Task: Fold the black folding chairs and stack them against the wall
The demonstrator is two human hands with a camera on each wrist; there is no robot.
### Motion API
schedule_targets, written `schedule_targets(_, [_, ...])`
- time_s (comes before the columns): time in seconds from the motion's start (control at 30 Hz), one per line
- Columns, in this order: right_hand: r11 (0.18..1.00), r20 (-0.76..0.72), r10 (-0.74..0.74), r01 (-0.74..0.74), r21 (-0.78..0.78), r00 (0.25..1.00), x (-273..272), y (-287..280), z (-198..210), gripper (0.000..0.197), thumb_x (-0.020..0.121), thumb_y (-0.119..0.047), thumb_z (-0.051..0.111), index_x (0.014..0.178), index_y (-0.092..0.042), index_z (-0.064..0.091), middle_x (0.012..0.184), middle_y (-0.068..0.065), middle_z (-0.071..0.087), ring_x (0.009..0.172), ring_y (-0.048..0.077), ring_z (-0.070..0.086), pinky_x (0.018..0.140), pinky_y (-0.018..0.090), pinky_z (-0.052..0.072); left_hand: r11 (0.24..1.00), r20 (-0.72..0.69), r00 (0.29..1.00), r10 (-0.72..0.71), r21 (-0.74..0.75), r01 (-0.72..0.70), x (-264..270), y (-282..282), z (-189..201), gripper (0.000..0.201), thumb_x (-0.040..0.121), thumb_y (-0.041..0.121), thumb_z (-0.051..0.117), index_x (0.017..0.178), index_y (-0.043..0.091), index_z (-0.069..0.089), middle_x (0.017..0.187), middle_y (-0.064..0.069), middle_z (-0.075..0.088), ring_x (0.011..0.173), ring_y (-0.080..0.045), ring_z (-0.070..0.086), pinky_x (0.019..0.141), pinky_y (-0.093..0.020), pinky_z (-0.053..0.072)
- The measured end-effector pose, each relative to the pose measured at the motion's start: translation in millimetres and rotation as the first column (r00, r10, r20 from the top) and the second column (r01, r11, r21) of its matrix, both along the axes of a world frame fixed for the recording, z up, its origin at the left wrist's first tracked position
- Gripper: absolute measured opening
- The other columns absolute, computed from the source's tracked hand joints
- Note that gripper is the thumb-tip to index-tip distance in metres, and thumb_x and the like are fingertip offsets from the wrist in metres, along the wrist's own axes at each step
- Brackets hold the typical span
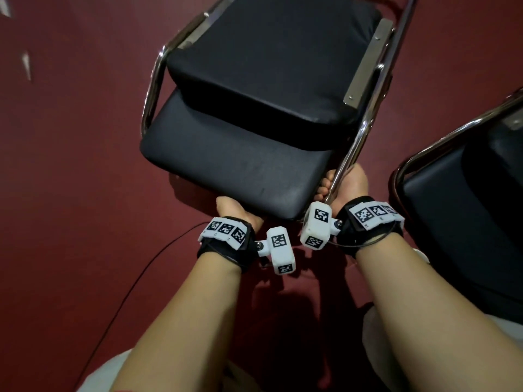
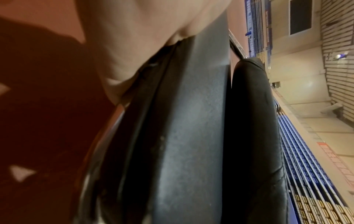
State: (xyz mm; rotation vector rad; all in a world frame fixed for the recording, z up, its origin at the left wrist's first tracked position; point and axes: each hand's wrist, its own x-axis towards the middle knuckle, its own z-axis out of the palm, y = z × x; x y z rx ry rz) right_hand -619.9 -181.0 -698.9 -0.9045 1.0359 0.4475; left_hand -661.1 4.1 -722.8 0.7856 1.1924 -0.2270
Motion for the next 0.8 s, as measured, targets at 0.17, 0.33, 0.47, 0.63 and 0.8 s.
schedule_targets(0.17, [0.997,0.014,-0.075,0.075,-0.024,0.997,-5.2,-13.7,30.3,0.033,0.082,-0.033,0.033,0.053,-0.018,0.037,0.05,0.001,0.03,0.04,0.017,0.024,0.044,0.018,0.023,0.961,0.082,0.969,0.232,-0.172,-0.216,-1.4,-20.6,33.9,0.044,0.095,0.024,0.036,0.126,0.017,0.067,0.118,-0.009,0.073,0.111,-0.035,0.067,0.09,-0.059,0.052])
schedule_targets(0.33, [0.996,-0.037,-0.084,0.085,0.007,0.996,-20.1,-28.3,73.8,0.037,0.083,-0.04,0.034,0.052,-0.019,0.036,0.048,0.0,0.029,0.039,0.016,0.023,0.042,0.018,0.021,0.961,0.142,0.972,0.185,-0.234,-0.148,-24.4,-32.3,83.1,0.046,0.097,0.024,0.034,0.133,0.015,0.062,0.123,-0.01,0.07,0.112,-0.035,0.068,0.096,-0.058,0.05])
schedule_targets(0.47, [0.997,-0.115,-0.08,0.078,-0.018,0.99,-33.8,-42.0,130.1,0.04,0.085,-0.041,0.034,0.051,-0.02,0.035,0.046,-0.001,0.029,0.036,0.015,0.023,0.041,0.017,0.02,0.966,0.1,0.983,0.157,-0.222,-0.131,-40.2,-46.7,141.7,0.045,0.098,0.024,0.035,0.131,0.015,0.063,0.12,-0.009,0.072,0.108,-0.032,0.07,0.097,-0.057,0.05])
schedule_targets(0.63, [0.992,-0.192,-0.12,0.11,-0.063,0.974,-33.6,-56.4,203.4,0.039,0.085,-0.042,0.034,0.052,-0.02,0.035,0.048,0.0,0.03,0.035,0.015,0.023,0.041,0.016,0.02,0.963,0.065,0.984,0.164,-0.229,-0.145,-44.1,-64.2,223.1,0.047,0.096,0.023,0.034,0.134,0.014,0.061,0.124,-0.012,0.07,0.115,-0.036,0.065,0.099,-0.059,0.048])
schedule_targets(0.8, [0.989,-0.25,-0.149,0.148,-0.022,0.957,-18.5,-72.4,285.8,0.041,0.085,-0.044,0.035,0.052,-0.02,0.036,0.045,-0.002,0.033,0.033,0.014,0.024,0.039,0.015,0.022,0.985,0.04,0.998,0.052,-0.168,-0.044,-27.2,-73.5,311.6,0.047,0.1,0.023,0.029,0.133,0.013,0.06,0.122,-0.013,0.07,0.114,-0.036,0.066,0.101,-0.059,0.048])
